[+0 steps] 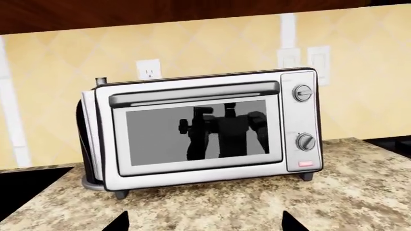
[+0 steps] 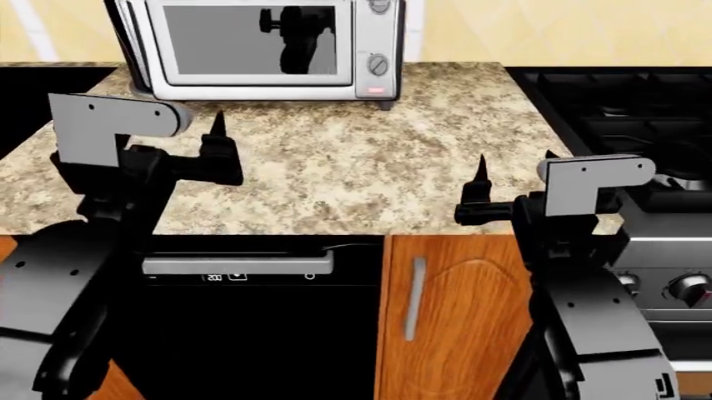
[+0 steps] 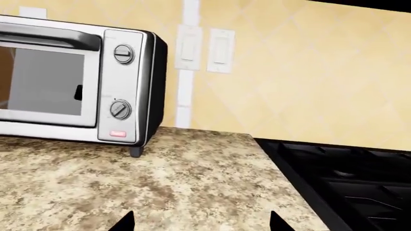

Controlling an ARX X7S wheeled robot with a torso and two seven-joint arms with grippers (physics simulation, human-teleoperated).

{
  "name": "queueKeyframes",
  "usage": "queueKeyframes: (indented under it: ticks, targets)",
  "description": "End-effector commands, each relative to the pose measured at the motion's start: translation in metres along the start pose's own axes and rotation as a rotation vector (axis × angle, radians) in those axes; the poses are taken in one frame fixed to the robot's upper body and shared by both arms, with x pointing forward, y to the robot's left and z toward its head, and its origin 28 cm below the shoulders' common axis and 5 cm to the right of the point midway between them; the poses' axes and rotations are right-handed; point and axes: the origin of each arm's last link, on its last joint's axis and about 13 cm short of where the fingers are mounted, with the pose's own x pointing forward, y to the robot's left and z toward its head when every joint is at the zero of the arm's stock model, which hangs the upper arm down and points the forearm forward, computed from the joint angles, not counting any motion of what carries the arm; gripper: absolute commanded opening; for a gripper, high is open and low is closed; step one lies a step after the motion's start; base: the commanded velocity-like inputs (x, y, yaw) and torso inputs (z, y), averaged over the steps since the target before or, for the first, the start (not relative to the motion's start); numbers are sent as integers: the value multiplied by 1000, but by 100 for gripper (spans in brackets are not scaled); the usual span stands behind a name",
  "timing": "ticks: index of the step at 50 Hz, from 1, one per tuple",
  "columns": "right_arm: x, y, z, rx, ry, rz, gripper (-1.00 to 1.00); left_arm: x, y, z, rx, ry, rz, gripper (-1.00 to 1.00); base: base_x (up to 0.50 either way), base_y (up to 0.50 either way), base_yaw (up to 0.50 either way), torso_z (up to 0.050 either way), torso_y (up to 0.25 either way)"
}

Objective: Open the toaster oven door.

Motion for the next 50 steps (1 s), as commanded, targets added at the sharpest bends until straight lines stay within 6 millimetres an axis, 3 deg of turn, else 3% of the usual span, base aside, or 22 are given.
queueKeyframes:
  ticks: [1, 50]
  targets:
    - [3, -3, 3, 11, 4, -5, 100, 5, 3, 7, 8, -10, 4, 100, 0, 0, 0, 0, 0]
    - [2, -4, 1, 36, 11, -20, 100, 5, 1, 12, 17, -21, -17, 100, 270, 0, 0, 0, 0]
